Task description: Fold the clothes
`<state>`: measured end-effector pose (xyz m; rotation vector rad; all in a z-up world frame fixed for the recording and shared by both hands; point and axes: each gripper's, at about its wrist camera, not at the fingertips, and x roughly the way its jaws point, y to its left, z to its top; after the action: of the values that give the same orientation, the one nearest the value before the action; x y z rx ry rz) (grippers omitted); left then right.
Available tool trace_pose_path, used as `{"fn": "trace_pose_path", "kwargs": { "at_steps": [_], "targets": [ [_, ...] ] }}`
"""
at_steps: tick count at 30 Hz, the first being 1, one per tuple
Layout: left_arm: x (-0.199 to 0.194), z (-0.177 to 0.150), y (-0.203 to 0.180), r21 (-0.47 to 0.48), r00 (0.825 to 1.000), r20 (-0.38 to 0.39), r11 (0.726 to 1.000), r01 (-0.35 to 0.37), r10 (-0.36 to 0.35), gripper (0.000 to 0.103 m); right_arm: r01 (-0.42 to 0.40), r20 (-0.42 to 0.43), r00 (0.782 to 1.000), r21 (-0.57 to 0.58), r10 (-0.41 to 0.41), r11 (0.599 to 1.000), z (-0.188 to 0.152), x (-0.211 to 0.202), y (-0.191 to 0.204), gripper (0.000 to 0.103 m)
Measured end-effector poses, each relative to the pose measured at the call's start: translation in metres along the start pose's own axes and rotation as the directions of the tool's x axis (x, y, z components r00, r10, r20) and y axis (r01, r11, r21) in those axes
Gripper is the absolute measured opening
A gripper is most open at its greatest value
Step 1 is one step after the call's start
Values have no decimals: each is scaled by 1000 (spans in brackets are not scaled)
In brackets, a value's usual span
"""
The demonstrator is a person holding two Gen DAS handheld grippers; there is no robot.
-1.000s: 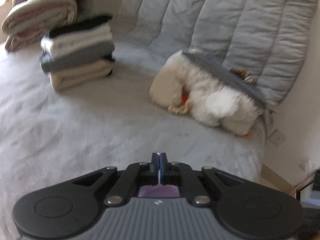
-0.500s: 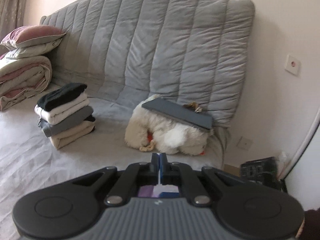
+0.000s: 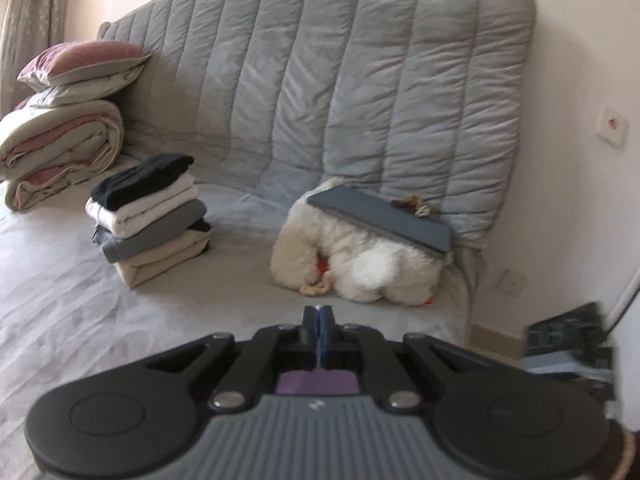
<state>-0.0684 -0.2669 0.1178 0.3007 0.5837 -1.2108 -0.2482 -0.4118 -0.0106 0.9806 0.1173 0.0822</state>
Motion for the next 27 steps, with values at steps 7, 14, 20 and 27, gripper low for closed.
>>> {"fn": "trace_pose_path", "kwargs": {
  "at_steps": [7, 14, 20, 27],
  "targets": [
    [77, -26, 9, -69, 991, -124, 996, -52, 43, 1, 270, -98, 956, -82, -277, 960, -2, 2, -1, 3],
    [127, -61, 4, -129, 982, -189, 990, -54, 29, 1, 401, -155, 898, -105, -413, 910, -18, 10, -25, 3],
    [145, -76, 7, -188, 982, -187, 980, -57, 21, 1, 448, -177, 869, -115, -462, 887, -23, 11, -40, 3],
    [140, -93, 17, -266, 985, -166, 960, -84, 41, 8, 493, -182, 836, -168, -518, 854, -26, 14, -38, 13]
  ]
}}
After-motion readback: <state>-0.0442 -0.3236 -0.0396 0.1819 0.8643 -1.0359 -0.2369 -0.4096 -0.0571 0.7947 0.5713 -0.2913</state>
